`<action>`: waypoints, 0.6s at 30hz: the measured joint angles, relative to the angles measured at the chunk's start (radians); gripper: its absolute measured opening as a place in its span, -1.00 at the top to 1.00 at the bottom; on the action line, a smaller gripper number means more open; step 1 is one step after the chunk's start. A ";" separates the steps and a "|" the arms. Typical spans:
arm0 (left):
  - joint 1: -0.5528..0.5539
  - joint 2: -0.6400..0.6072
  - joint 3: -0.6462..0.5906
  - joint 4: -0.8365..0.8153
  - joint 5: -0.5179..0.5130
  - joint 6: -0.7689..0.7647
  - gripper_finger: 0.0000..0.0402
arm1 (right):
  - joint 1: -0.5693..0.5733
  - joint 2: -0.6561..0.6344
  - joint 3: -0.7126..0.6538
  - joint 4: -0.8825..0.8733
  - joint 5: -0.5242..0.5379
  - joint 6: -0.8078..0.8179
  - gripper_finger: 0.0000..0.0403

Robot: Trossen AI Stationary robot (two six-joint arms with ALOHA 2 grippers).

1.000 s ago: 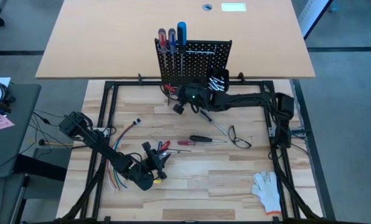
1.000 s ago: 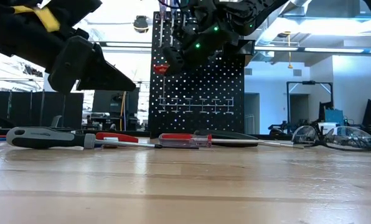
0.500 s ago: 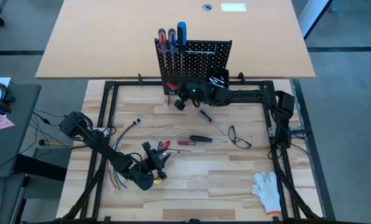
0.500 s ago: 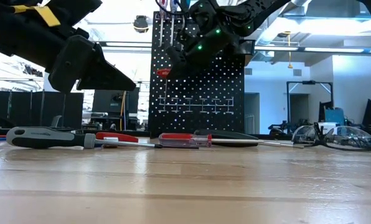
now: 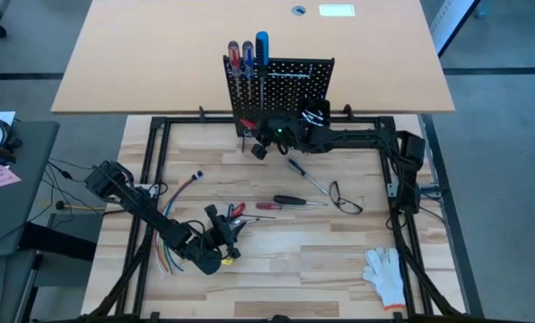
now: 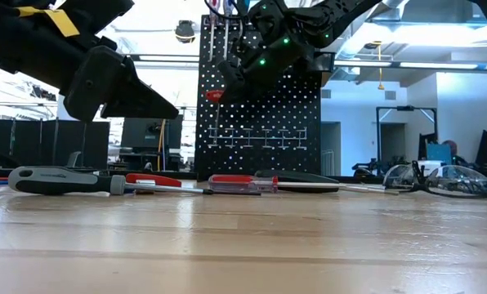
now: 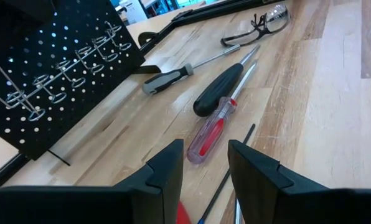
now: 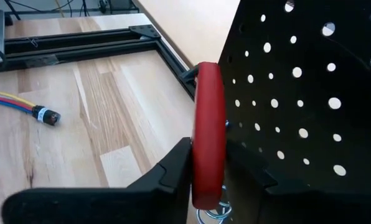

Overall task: Hang tools onto peg board
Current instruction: Hang the allen wrench on the pegboard

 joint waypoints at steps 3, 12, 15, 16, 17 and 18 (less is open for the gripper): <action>0.000 0.000 0.000 0.000 0.000 0.000 0.39 | 0.000 0.000 0.000 0.003 0.000 -0.003 0.40; 0.000 0.000 0.000 0.000 0.000 0.000 0.39 | 0.000 0.000 0.000 0.005 0.000 -0.018 0.08; 0.000 0.000 0.000 0.000 0.000 0.000 0.39 | -0.004 0.000 0.000 0.006 0.000 -0.018 0.04; 0.000 0.000 0.000 0.000 0.001 0.000 0.39 | -0.005 0.000 0.000 0.006 0.000 -0.015 0.03; 0.000 0.000 0.000 0.000 0.001 0.000 0.39 | -0.006 0.000 0.000 0.007 0.000 -0.010 0.03; 0.000 0.000 0.000 0.000 0.001 0.000 0.39 | -0.007 0.000 0.000 0.009 0.001 -0.002 0.03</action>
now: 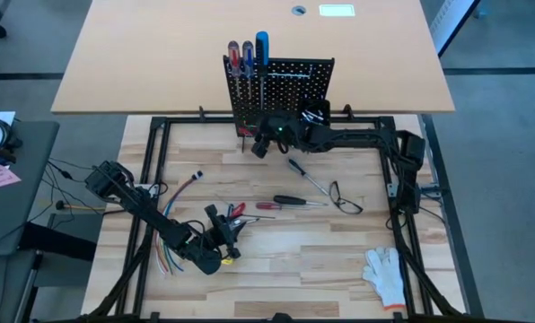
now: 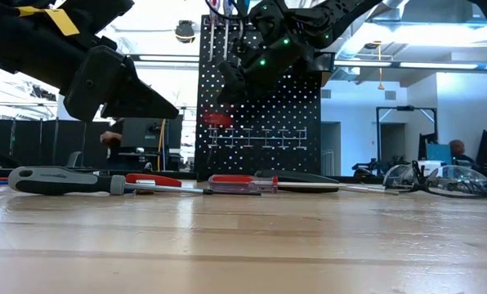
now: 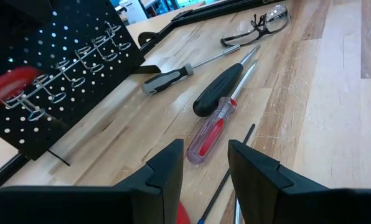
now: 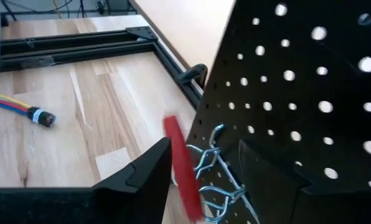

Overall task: Hang tools onto peg board
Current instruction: Hang the allen wrench on the pegboard

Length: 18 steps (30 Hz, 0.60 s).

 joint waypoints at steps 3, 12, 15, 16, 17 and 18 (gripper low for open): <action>0.000 0.000 0.000 0.000 0.000 0.000 0.39 | -0.007 0.000 0.000 0.019 0.001 0.011 0.05; 0.000 0.000 0.000 0.000 0.000 0.000 0.39 | 0.020 -0.010 -0.001 0.030 0.006 -0.037 0.15; -0.006 0.000 0.000 -0.004 0.000 0.000 0.39 | 0.061 -0.042 -0.001 0.001 0.005 -0.084 0.18; -0.009 -0.003 0.000 -0.009 0.000 0.000 0.39 | 0.079 -0.055 -0.001 -0.013 0.005 -0.100 0.19; -0.012 -0.007 -0.001 -0.014 -0.001 0.000 0.39 | 0.099 -0.067 -0.001 -0.031 0.005 -0.117 0.19; -0.015 -0.009 -0.001 -0.012 -0.002 0.000 0.39 | 0.121 -0.081 -0.001 -0.059 0.005 -0.136 0.20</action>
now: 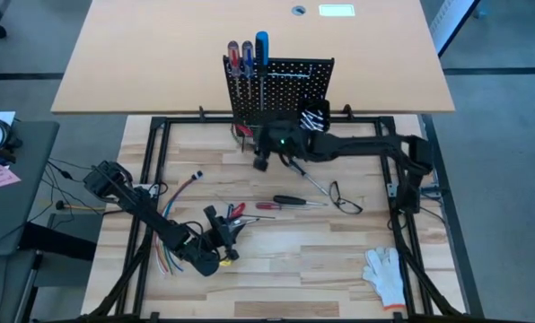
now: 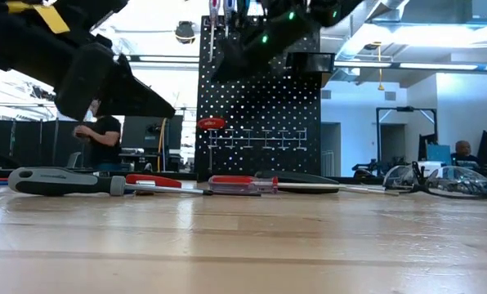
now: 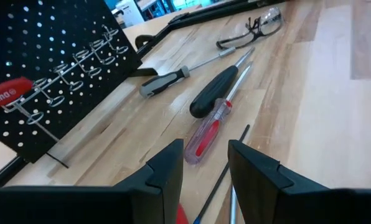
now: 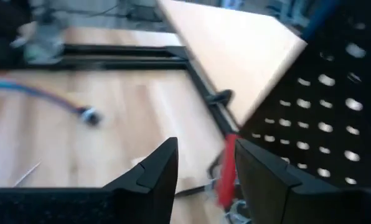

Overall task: Hang tools onto peg board
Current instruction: Hang the allen wrench on the pegboard

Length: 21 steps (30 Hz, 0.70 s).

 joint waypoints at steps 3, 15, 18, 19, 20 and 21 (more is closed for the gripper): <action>-0.011 -0.014 0.000 -0.012 0.000 -0.002 0.39 | 0.076 -0.038 0.000 -0.101 0.000 -0.059 0.23; -0.023 -0.031 0.000 -0.078 0.034 -0.074 0.39 | 0.417 -0.169 -0.107 -0.425 -0.001 -0.078 0.34; -0.004 -0.031 0.000 -0.086 0.092 -0.104 0.39 | 0.458 -0.217 -0.238 -0.340 -0.002 0.004 0.34; 0.006 -0.031 0.000 -0.088 0.114 -0.117 0.39 | 0.464 -0.231 -0.290 -0.299 -0.003 0.038 0.34; 0.018 -0.031 0.000 -0.091 0.141 -0.134 0.39 | 0.467 -0.240 -0.338 -0.260 -0.002 0.076 0.34; 0.032 -0.031 0.000 -0.099 0.175 -0.158 0.39 | 0.471 -0.247 -0.387 -0.219 -0.001 0.114 0.34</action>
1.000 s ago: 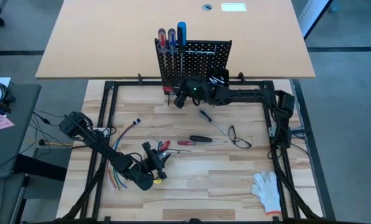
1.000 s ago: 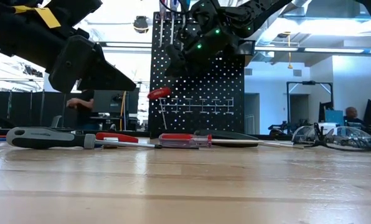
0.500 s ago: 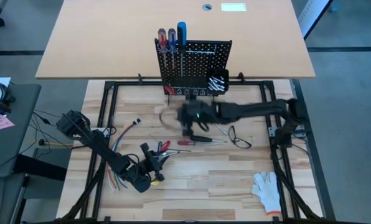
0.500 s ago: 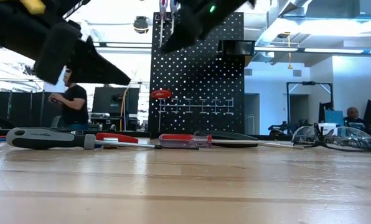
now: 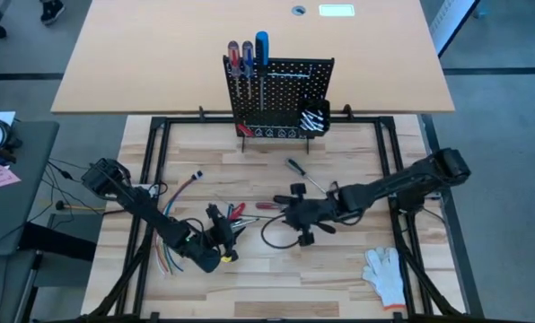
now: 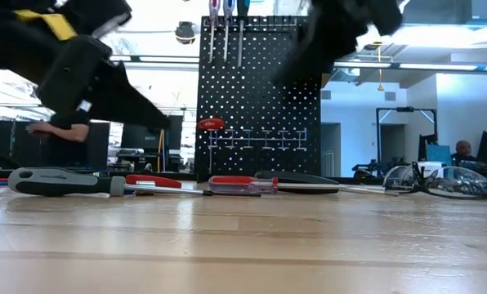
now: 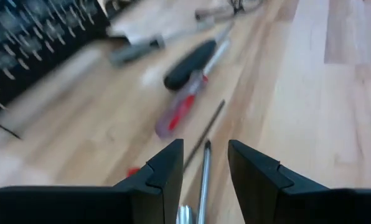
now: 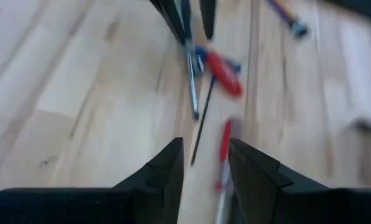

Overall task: Hang tools onto peg board
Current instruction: Hang the allen wrench on the pegboard

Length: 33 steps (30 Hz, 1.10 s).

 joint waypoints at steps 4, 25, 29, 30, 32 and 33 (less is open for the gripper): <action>0.078 -0.010 0.000 -0.086 0.149 -0.096 0.39 | 0.008 -0.001 -0.159 0.146 0.001 0.151 0.34; 0.566 -0.238 0.180 -0.856 0.926 0.512 0.39 | 0.066 -0.001 -0.312 0.385 0.001 0.254 0.34; 0.630 -0.127 0.179 -0.865 0.926 0.666 0.44 | 0.068 -0.001 -0.312 0.385 0.001 0.254 0.34; 0.641 -0.100 0.179 -0.866 0.916 0.696 0.45 | 0.068 -0.001 -0.312 0.384 0.001 0.254 0.34; 0.657 -0.053 0.179 -0.863 0.891 0.730 0.48 | 0.067 -0.001 -0.312 0.381 0.001 0.254 0.34; 0.663 -0.038 0.181 -0.859 0.881 0.740 0.50 | 0.067 -0.001 -0.312 0.381 0.001 0.254 0.34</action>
